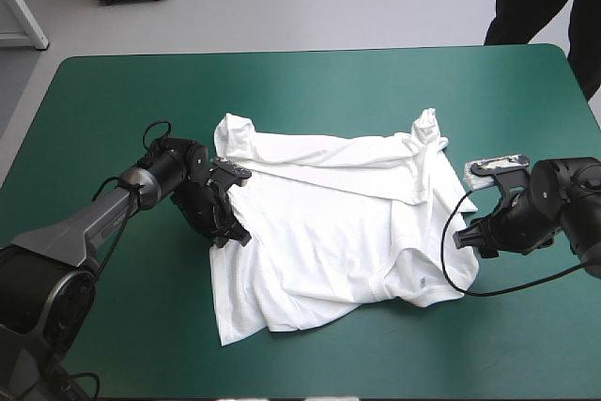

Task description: Fold the cloth

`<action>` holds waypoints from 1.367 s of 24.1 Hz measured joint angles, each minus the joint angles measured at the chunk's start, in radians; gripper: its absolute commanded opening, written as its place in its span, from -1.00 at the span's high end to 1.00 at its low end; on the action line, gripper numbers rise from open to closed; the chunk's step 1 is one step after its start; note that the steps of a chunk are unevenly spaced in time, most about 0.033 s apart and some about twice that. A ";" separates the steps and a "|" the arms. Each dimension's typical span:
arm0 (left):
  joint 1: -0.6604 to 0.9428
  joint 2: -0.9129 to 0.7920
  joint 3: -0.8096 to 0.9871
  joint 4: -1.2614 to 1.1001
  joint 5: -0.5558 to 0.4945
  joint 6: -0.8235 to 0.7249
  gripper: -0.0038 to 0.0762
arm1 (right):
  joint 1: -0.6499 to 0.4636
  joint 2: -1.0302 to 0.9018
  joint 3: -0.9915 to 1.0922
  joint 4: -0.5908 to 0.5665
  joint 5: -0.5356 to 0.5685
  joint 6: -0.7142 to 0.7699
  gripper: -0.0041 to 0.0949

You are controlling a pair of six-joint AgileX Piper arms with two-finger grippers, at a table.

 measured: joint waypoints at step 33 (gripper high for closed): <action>-0.013 -0.118 -0.057 -0.084 0.107 -0.001 0.96 | 0.000 0.314 -0.006 0.231 -0.022 -0.156 0.92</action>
